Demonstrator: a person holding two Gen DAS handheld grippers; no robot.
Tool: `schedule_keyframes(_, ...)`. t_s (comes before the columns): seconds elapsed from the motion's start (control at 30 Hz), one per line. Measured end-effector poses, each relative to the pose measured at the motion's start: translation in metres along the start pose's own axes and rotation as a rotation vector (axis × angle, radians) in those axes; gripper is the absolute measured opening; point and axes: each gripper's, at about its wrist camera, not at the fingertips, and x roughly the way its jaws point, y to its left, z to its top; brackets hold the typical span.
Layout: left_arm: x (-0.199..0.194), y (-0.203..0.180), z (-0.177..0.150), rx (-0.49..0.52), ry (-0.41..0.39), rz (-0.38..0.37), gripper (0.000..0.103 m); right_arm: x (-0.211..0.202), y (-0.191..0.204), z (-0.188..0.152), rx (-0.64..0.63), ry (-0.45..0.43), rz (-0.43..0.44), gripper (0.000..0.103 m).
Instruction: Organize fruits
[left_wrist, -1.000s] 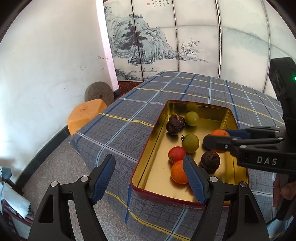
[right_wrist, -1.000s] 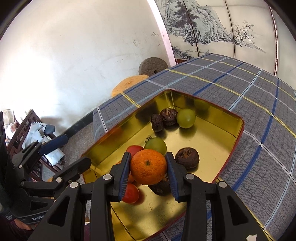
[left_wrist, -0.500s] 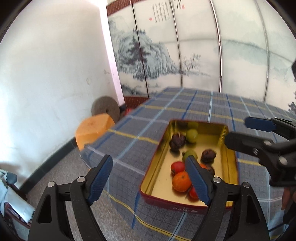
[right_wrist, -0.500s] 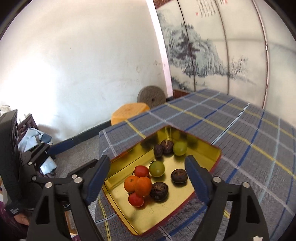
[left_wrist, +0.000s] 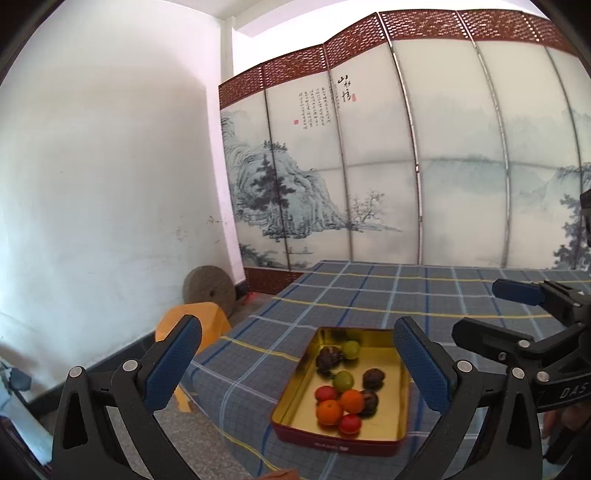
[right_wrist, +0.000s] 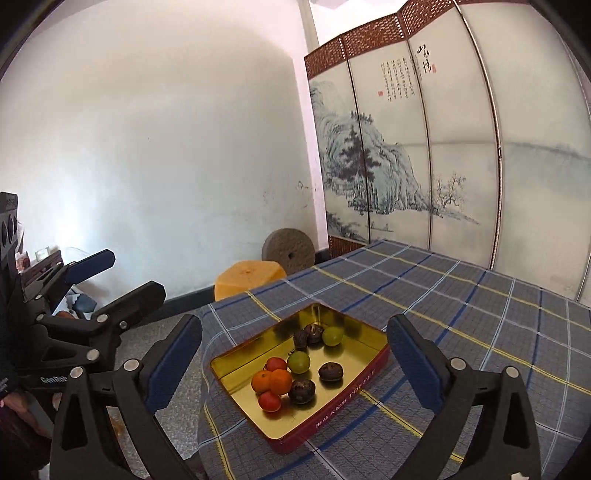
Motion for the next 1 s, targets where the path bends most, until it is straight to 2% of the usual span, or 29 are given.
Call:
schedule_keyframes(0.1,-0.015,-0.003,0.006,-0.008,-0.014,-0.038,0.103,-0.015,0.001,0.0,-0.003,-0.014,-0.006,0.101)
schedule_keyframes(0.37,-0.041,-0.009,0.016,-0.027,-0.022,-0.071,0.103,-0.039,0.001,-0.002,-0.005,-0.048,-0.024,0.102)
schedule_keyframes(0.73,-0.042,-0.018,0.014,-0.013,-0.005,-0.081,0.103,-0.048,-0.009,-0.01,0.016,-0.046,-0.041,0.103)
schedule_keyframes(1.0,-0.033,-0.023,0.008,-0.004,0.036,-0.081,0.103,-0.046,-0.024,-0.02,0.042,-0.024,-0.057,0.103)
